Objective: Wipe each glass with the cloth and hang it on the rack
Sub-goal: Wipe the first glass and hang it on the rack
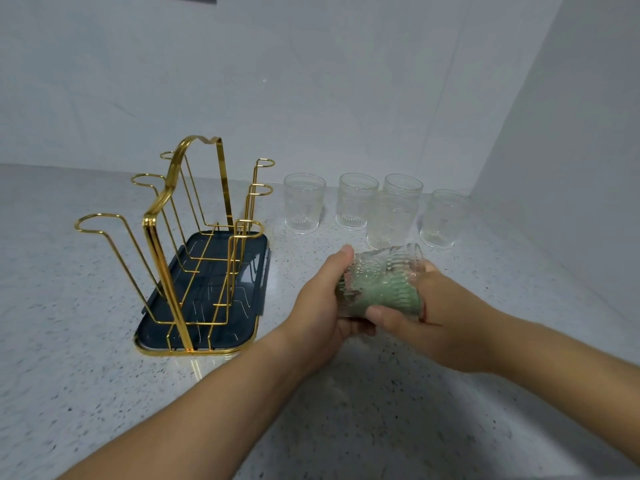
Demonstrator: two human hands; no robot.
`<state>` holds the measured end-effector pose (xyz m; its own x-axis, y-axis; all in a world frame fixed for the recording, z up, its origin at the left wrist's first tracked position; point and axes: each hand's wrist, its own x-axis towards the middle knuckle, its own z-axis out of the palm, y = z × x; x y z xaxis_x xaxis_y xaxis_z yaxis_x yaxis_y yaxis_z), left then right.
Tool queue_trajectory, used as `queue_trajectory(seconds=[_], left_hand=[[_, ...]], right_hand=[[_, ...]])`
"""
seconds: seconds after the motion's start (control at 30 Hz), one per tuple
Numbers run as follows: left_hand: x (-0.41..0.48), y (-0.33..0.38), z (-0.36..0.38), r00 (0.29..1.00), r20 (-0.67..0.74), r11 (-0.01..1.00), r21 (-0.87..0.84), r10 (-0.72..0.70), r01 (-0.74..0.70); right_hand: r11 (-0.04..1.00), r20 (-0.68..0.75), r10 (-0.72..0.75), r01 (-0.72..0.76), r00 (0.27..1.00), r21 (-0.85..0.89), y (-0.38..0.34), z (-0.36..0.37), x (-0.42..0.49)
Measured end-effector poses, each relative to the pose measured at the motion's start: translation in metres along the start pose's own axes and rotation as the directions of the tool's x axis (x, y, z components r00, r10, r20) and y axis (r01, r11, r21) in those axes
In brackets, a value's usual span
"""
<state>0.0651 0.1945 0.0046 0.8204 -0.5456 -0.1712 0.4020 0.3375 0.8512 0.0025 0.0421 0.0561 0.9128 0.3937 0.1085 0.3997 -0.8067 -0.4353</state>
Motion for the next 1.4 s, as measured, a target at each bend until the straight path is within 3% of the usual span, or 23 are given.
queue_trajectory(seconds=[0.03, 0.1, 0.17, 0.2, 0.23, 0.3, 0.37, 0.4, 0.47, 0.53, 0.67, 0.73, 0.8, 0.87, 0.97, 1.03, 1.1, 1.17, 1.23, 1.27, 1.33, 1.4], left_hand=[[0.0, -0.001, -0.001, 0.997, -0.031, 0.996, 0.038, 0.077, -0.076], [0.0, -0.004, -0.006, 0.964, -0.036, 0.954, 0.154, 0.264, -0.256], [-0.003, -0.006, -0.011, 0.928, 0.003, 0.899, 0.249, 0.372, -0.361], [-0.004, -0.006, -0.013, 0.923, 0.014, 0.887, 0.269, 0.386, -0.375], [-0.006, -0.006, -0.014, 0.924, 0.017, 0.889, 0.266, 0.382, -0.372], [-0.007, -0.004, -0.01, 0.953, -0.034, 0.937, 0.196, 0.301, -0.289], [-0.007, -0.002, -0.004, 0.988, -0.077, 0.988, 0.082, 0.134, -0.128], [-0.007, -0.001, -0.002, 0.996, -0.06, 0.997, 0.047, 0.066, -0.063], [-0.006, 0.002, -0.002, 1.0, 0.003, 1.0, 0.024, 0.001, -0.001], [-0.005, 0.005, -0.005, 0.999, 0.038, 0.999, 0.041, -0.03, 0.029], [-0.006, 0.008, -0.012, 0.979, 0.175, 0.982, 0.172, -0.106, 0.075], [-0.005, 0.004, -0.015, 0.967, 0.226, 0.968, 0.244, -0.118, 0.061], [-0.002, 0.001, -0.015, 0.962, 0.253, 0.964, 0.265, -0.101, 0.032], [-0.003, -0.001, -0.012, 0.973, 0.232, 0.948, 0.31, 0.0, -0.074], [-0.006, -0.004, -0.009, 0.941, 0.17, 0.836, 0.433, 0.292, -0.337], [-0.009, -0.006, -0.009, 0.885, 0.18, 0.764, 0.449, 0.43, -0.463], [-0.009, -0.006, -0.011, 0.865, 0.151, 0.759, 0.426, 0.478, -0.493], [-0.006, -0.004, -0.011, 0.9, 0.083, 0.811, 0.406, 0.427, -0.422], [-0.003, -0.001, -0.011, 0.963, 0.001, 0.916, 0.308, 0.27, -0.257], [-0.002, 0.0, -0.012, 0.986, -0.035, 0.962, 0.228, 0.161, -0.149], [-0.001, 0.001, -0.013, 0.997, -0.078, 0.991, 0.129, -0.011, 0.021], [-0.001, 0.002, -0.015, 0.992, -0.095, 0.991, 0.102, -0.082, 0.092]], right_hand=[[0.97, -0.008, 0.048, -0.045, 0.999, 0.239, -0.003, 0.002, 0.001], [0.753, 0.034, 0.221, -0.193, 0.975, 0.629, -0.012, 0.001, 0.0], [0.527, 0.153, 0.373, -0.345, 0.915, 0.777, -0.017, 0.0, 0.0], [0.486, 0.191, 0.386, -0.375, 0.903, 0.79, -0.017, 0.0, -0.001], [0.527, 0.187, 0.347, -0.356, 0.919, 0.772, -0.019, 0.0, -0.003], [0.75, 0.102, 0.171, -0.196, 0.98, 0.631, -0.018, 0.006, -0.008], [0.961, 0.031, -0.044, 0.034, 0.999, 0.274, -0.009, 0.009, -0.009], [0.995, 0.067, -0.1, 0.1, 0.993, 0.016, -0.005, 0.007, -0.008], [0.906, 0.182, -0.05, 0.121, 0.982, -0.406, 0.0, 0.002, -0.005], [0.87, 0.19, -0.037, 0.125, 0.981, -0.477, 0.004, -0.003, -0.001], [0.977, 0.004, -0.06, 0.059, 0.998, -0.203, 0.005, 0.005, -0.007], [0.995, -0.019, 0.073, -0.072, 0.997, 0.067, -0.001, 0.003, -0.011], [0.884, -0.041, 0.334, -0.298, 0.942, 0.36, 0.0, -0.003, -0.012], [0.678, -0.016, 0.509, -0.389, 0.86, 0.624, 0.003, -0.01, -0.012], [0.386, 0.086, 0.552, -0.345, 0.83, 0.855, 0.003, -0.002, -0.007], [0.364, 0.12, 0.494, -0.33, 0.861, 0.871, -0.003, 0.003, -0.007], [0.421, 0.159, 0.409, -0.341, 0.899, 0.841, -0.004, 0.005, -0.007], [0.583, 0.152, 0.396, -0.376, 0.906, 0.721, -0.012, 0.005, -0.009], [0.762, 0.065, 0.34, -0.315, 0.938, 0.566, -0.018, 0.008, -0.009], [0.858, 0.024, 0.217, -0.202, 0.976, 0.472, -0.017, 0.012, -0.008], [0.997, 0.018, -0.033, 0.032, 0.999, 0.064, -0.01, 0.018, -0.009], [0.93, 0.066, -0.182, 0.194, 0.981, -0.312, 0.002, 0.016, -0.008]])
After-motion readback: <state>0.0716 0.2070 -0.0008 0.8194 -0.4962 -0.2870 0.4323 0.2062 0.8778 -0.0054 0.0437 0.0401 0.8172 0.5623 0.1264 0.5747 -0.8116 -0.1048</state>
